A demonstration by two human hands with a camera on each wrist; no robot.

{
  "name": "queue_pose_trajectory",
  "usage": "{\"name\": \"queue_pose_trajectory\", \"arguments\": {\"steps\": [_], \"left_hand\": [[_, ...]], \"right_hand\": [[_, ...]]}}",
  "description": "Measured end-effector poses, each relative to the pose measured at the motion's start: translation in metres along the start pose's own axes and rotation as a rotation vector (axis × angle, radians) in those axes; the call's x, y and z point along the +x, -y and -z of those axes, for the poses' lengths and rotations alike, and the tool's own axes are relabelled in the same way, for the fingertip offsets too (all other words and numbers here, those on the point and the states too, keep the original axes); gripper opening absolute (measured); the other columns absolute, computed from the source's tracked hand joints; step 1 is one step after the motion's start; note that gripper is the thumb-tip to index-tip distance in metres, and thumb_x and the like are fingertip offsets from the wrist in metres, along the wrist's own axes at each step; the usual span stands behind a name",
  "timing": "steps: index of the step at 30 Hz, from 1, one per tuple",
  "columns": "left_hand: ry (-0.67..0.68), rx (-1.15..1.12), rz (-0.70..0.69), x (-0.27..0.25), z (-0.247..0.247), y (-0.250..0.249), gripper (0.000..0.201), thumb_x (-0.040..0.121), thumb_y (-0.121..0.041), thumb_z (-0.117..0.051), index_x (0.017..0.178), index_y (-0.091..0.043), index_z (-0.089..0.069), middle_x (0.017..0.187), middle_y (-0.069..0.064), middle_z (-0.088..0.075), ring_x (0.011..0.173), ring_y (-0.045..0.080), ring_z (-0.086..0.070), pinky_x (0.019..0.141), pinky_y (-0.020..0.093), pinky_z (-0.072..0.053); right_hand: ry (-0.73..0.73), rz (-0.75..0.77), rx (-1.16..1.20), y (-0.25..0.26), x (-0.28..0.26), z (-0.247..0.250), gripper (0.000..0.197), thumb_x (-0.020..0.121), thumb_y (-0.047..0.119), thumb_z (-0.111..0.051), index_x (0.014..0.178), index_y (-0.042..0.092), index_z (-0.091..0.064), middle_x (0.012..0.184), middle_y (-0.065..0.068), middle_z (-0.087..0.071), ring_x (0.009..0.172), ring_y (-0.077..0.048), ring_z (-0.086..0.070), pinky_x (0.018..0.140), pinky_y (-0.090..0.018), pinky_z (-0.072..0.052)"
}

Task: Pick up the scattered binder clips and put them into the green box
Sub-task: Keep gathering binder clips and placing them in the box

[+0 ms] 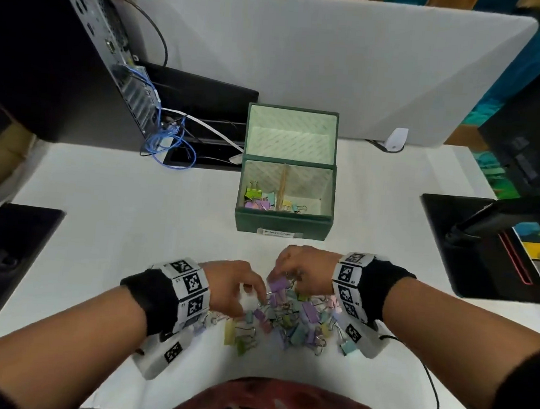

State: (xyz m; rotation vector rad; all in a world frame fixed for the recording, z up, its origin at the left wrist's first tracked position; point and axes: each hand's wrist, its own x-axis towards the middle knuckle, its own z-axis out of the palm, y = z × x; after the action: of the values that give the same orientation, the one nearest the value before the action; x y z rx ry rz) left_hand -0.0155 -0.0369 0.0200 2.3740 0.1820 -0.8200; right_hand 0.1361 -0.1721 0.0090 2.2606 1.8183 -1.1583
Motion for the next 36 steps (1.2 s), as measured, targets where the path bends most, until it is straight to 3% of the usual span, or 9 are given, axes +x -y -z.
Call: {"name": "queue_pose_trajectory", "arguments": {"steps": [4, 7, 10, 18, 21, 28, 30, 33, 36], "left_hand": [[0.072, 0.079, -0.026, -0.009, -0.022, 0.007, 0.051, 0.071, -0.009, -0.056, 0.116, -0.031, -0.062, 0.102, -0.001, -0.042, 0.091, 0.016, -0.052, 0.087, 0.032, -0.048], [0.118, 0.155, -0.029, -0.011, -0.034, 0.013, 0.052, 0.068, -0.016, -0.061, 0.118, -0.031, -0.061, 0.117, 0.006, -0.044, 0.106, 0.026, -0.052, 0.091, 0.035, -0.046], [0.078, 0.217, -0.038, -0.01, -0.043, 0.018, 0.052, 0.07, -0.018, -0.065, 0.12, -0.033, -0.059, 0.126, 0.004, -0.042, 0.112, 0.024, -0.048, 0.094, 0.038, -0.046], [-0.086, 0.226, -0.066, -0.001, -0.042, 0.023, 0.034, 0.078, -0.018, -0.062, 0.111, -0.023, -0.064, 0.121, 0.004, -0.051, 0.109, 0.023, -0.049, 0.09, 0.03, -0.044], [-0.114, 0.207, -0.061, 0.005, -0.04, 0.025, 0.03, 0.077, -0.021, -0.064, 0.107, -0.022, -0.065, 0.119, 0.003, -0.053, 0.105, 0.021, -0.052, 0.089, 0.03, -0.046], [-0.183, -0.146, 0.036, 0.008, -0.016, 0.023, 0.02, 0.076, -0.024, -0.069, 0.092, -0.035, -0.063, 0.089, -0.009, -0.059, 0.079, 0.007, -0.058, 0.073, 0.02, -0.047], [-0.226, -0.247, 0.071, 0.007, -0.007, 0.022, 0.018, 0.076, -0.025, -0.071, 0.09, -0.035, -0.064, 0.087, -0.005, -0.063, 0.077, 0.009, -0.06, 0.068, 0.019, -0.047], [-0.345, -0.372, 0.055, 0.004, 0.005, 0.023, 0.019, 0.075, -0.022, -0.073, 0.08, -0.036, -0.062, 0.085, -0.009, -0.063, 0.077, 0.009, -0.058, 0.074, 0.024, -0.048], [-0.503, -0.459, 0.033, 0.001, 0.021, 0.025, 0.02, 0.075, -0.018, -0.074, 0.079, -0.033, -0.06, 0.085, -0.008, -0.062, 0.072, 0.011, -0.054, 0.072, 0.023, -0.046]], "right_hand": [[0.015, 0.055, -0.156, 0.008, 0.005, -0.008, 0.055, 0.083, 0.006, -0.052, 0.128, 0.038, -0.052, 0.146, 0.0, -0.039, 0.13, -0.026, -0.037, 0.108, -0.041, -0.036], [-0.009, 0.049, -0.193, 0.007, 0.007, -0.013, 0.051, 0.084, 0.007, -0.051, 0.127, 0.035, -0.053, 0.143, 0.002, -0.043, 0.128, -0.027, -0.038, 0.105, -0.041, -0.038], [-0.068, 0.029, -0.172, 0.001, 0.006, -0.015, 0.038, 0.089, 0.018, -0.05, 0.123, 0.032, -0.056, 0.133, 0.002, -0.052, 0.121, -0.027, -0.043, 0.101, -0.041, -0.041], [-0.147, -0.091, -0.063, -0.011, -0.002, -0.009, 0.035, 0.085, 0.02, -0.057, 0.12, 0.025, -0.055, 0.121, -0.004, -0.057, 0.113, -0.024, -0.05, 0.095, -0.034, -0.042], [-0.201, -0.14, 0.049, -0.018, -0.007, -0.004, 0.04, 0.08, 0.017, -0.064, 0.118, 0.023, -0.055, 0.119, -0.002, -0.056, 0.1, -0.017, -0.051, 0.084, -0.024, -0.039], [-0.325, -0.21, 0.299, -0.019, -0.021, 0.018, 0.04, 0.079, 0.027, -0.071, 0.116, 0.024, -0.058, 0.106, 0.007, -0.056, 0.084, -0.012, -0.056, 0.064, -0.015, -0.041], [-0.365, -0.202, 0.343, -0.017, -0.023, 0.025, 0.039, 0.079, 0.027, -0.071, 0.116, 0.023, -0.059, 0.102, 0.007, -0.055, 0.085, -0.012, -0.057, 0.068, -0.018, -0.042], [-0.436, -0.189, 0.401, -0.013, -0.023, 0.033, 0.037, 0.079, 0.027, -0.071, 0.114, 0.022, -0.06, 0.097, 0.005, -0.057, 0.077, -0.009, -0.054, 0.077, -0.022, -0.041], [-0.537, -0.184, 0.496, -0.007, -0.018, 0.041, 0.031, 0.08, 0.03, -0.07, 0.108, 0.02, -0.062, 0.091, 0.0, -0.06, 0.07, -0.004, -0.051, 0.069, -0.02, -0.041]]}}
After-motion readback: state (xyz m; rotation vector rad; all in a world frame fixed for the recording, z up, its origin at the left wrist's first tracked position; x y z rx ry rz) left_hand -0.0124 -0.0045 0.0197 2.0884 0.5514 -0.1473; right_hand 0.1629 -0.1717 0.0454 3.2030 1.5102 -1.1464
